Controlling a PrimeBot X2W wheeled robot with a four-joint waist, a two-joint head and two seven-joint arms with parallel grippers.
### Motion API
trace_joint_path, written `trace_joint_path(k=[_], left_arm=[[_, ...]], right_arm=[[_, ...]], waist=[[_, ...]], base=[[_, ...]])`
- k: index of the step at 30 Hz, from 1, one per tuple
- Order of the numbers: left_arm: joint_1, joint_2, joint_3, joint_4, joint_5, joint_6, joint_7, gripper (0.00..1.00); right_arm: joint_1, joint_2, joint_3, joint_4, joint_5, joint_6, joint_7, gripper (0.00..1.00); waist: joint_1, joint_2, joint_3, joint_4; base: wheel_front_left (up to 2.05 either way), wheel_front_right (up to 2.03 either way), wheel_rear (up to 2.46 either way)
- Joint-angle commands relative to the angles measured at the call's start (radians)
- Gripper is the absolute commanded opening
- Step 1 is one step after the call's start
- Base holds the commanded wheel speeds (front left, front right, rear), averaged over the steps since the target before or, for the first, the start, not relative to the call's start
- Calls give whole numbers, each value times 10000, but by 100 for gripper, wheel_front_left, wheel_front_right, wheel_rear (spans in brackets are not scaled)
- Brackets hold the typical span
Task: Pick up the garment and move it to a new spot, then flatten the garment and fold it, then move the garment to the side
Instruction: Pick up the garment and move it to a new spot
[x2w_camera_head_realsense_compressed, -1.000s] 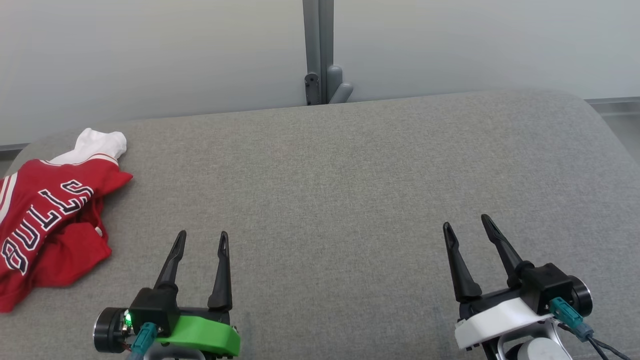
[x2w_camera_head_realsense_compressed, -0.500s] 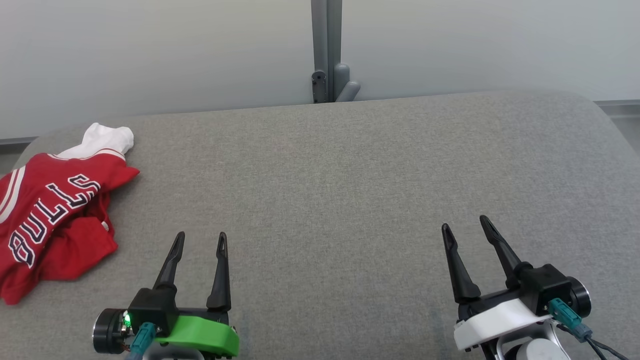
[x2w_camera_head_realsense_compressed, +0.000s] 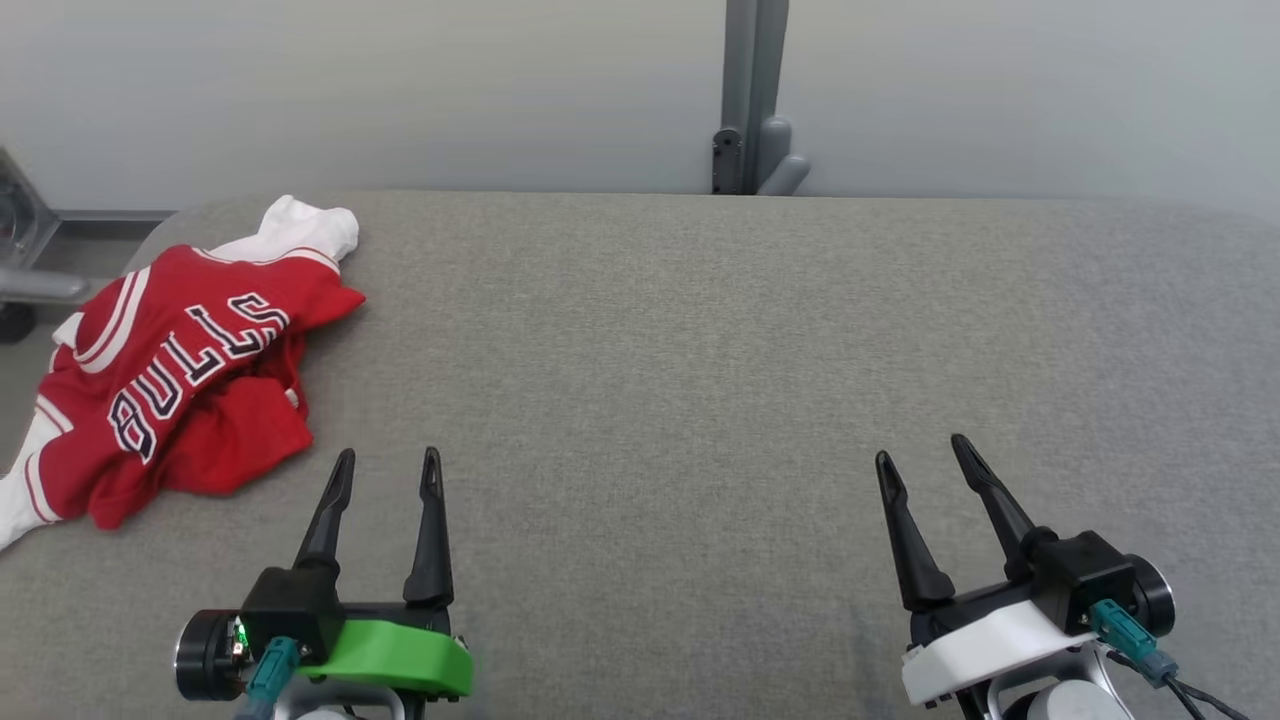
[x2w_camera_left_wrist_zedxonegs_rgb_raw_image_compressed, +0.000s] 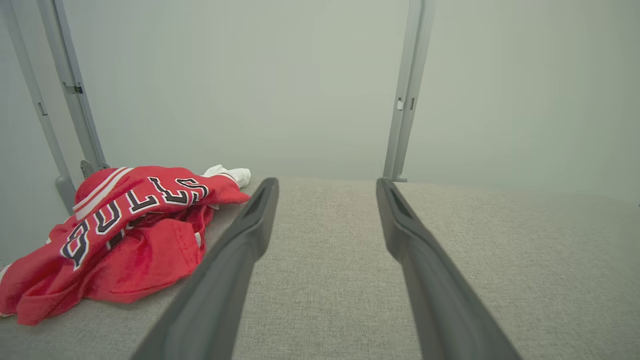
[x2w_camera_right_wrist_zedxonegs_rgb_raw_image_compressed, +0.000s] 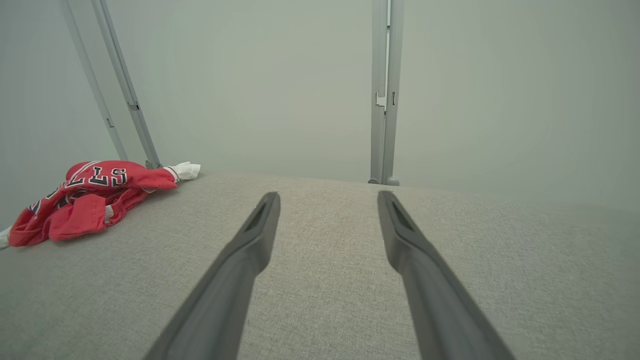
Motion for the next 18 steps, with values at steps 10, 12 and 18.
trace_joint_path(k=[10,12,18], left_arm=[[133,45,152,-176,-155,226,-38,100],[134,45,167,-203,-185,272,-39,100],[188,43,214,-294,-235,491,-39,100]], right_arm=[[1,-37,38,45,100,1,-45,100],[-2,-35,41,44,101,1,-45,100],[32,-37,83,72,104,1,-45,100]], waist=[[0,0,90,1357],[0,0,91,1522],[0,0,68,1932]], base=[[0,0,0],[0,0,0],[0,0,0]])
